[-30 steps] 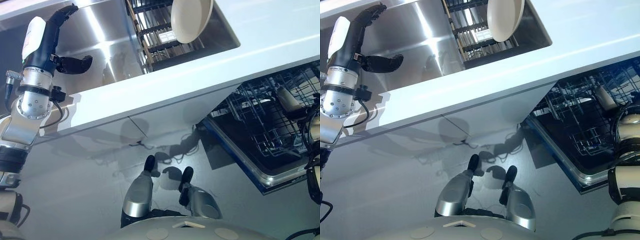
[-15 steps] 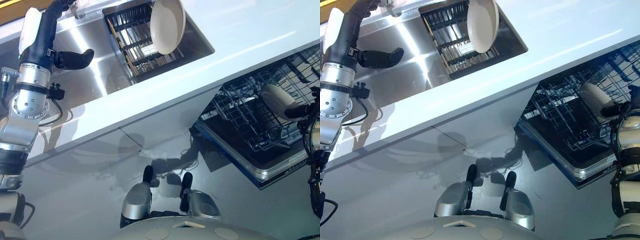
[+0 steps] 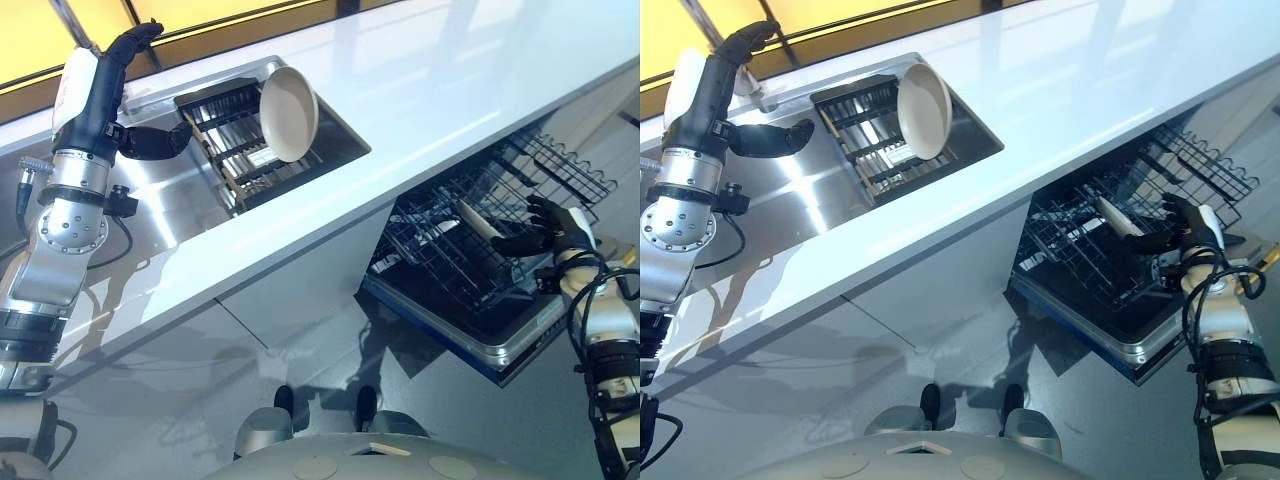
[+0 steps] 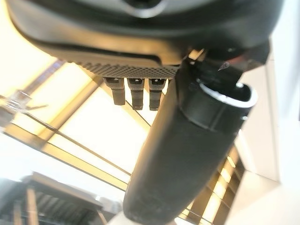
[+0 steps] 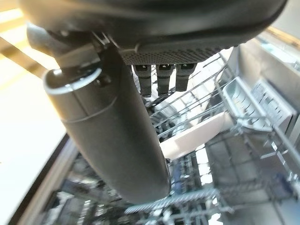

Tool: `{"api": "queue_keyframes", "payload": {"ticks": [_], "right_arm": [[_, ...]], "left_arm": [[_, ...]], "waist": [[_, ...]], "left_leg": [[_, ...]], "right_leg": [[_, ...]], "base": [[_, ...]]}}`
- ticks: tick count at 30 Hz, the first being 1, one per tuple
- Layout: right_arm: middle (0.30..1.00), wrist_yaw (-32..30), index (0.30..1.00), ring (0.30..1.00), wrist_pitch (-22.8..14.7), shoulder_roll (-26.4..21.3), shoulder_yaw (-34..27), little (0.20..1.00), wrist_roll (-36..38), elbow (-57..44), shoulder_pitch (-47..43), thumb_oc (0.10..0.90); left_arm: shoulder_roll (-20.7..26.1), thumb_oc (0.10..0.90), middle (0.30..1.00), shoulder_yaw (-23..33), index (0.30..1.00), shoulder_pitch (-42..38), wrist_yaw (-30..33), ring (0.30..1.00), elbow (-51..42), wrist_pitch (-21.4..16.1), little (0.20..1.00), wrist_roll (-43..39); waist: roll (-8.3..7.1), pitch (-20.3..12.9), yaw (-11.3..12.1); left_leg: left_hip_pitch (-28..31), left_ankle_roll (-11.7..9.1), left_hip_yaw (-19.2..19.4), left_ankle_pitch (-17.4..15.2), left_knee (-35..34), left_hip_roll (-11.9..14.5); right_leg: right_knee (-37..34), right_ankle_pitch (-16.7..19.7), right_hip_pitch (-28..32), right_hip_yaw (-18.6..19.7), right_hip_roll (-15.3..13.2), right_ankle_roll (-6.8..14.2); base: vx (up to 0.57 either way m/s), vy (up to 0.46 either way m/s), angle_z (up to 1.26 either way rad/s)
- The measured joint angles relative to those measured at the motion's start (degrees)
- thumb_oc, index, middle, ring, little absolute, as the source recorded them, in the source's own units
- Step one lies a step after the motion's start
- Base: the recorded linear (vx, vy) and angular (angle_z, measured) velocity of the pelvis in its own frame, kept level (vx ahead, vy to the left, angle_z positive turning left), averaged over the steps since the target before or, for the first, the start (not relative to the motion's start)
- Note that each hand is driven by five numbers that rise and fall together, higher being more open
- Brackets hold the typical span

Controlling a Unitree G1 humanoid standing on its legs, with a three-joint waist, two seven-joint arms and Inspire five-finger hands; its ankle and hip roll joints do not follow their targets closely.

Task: Pick up plates and place into dishwasher.

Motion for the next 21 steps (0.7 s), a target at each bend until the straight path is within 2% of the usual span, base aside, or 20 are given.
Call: {"api": "queue_keyframes", "payload": {"ticks": [7,11,14,16,21], "right_arm": [[0.9,0.8,0.9,0.9,-4.5,1.2,-2.2,0.9,3.9,-8.0,3.9,0.8],[0.9,12.9,0.9,0.9,-7.7,2.0,-1.9,0.9,9.6,-13.3,6.9,0.8],[0.9,22.4,0.9,0.9,-7.9,2.0,-0.2,0.9,12.5,-13.7,8.3,0.8],[0.9,25.9,0.9,0.9,-7.9,2.0,0.7,0.9,12.7,-13.7,9.9,0.8],[0.9,37.5,0.9,0.9,-7.3,1.8,4.5,0.9,13.3,-13.8,14.2,0.8]], "left_arm": [[0.0,0.8,0.9,0.5,0.9,0.0,0.8,0.9,0.1,-0.1,0.9,3.9],[0.1,0.8,0.9,1.6,0.9,-0.6,1.1,0.9,2.1,-0.4,0.9,6.8],[1.5,0.8,0.9,1.6,0.9,-1.7,1.1,0.9,5.5,-1.0,0.9,8.3],[2.2,0.8,0.9,1.6,0.9,-2.4,1.1,0.9,7.1,-0.9,0.9,9.4],[9.8,0.8,0.9,-1.9,0.9,-4.8,1.7,0.9,11.9,0.5,0.9,14.6]], "waist": [[0.02,-2.6,-2.8],[0.13,-3.7,-4.9],[0.12,-3.7,-5.9],[0.11,-3.7,-5.8],[0.0,-5.2,-6.6]], "left_leg": [[0.4,0.5,3.0,-0.7,0.0,-0.3],[0.4,0.6,4.3,-0.9,0.0,-0.4],[0.4,0.6,4.9,-0.9,-0.2,-0.4],[0.4,0.5,5.1,-1.0,-0.2,-0.4],[-0.4,0.6,6.3,-1.0,0.0,-0.4]], "right_leg": [[0.0,0.5,-1.2,3.0,-0.1,0.4],[0.0,0.8,-1.8,4.3,-0.1,0.5],[0.0,0.8,-2.2,4.9,0.0,0.5],[0.0,0.8,-2.2,5.2,0.0,0.5],[0.0,1.4,-3.7,6.2,0.2,0.5]], "base": [[-0.04,0.053,-0.24],[-0.03,0.029,-0.17],[-0.02,0.011,-0.1],[-0.04,0.006,-0.09],[-0.03,0.007,-0.12]]}}
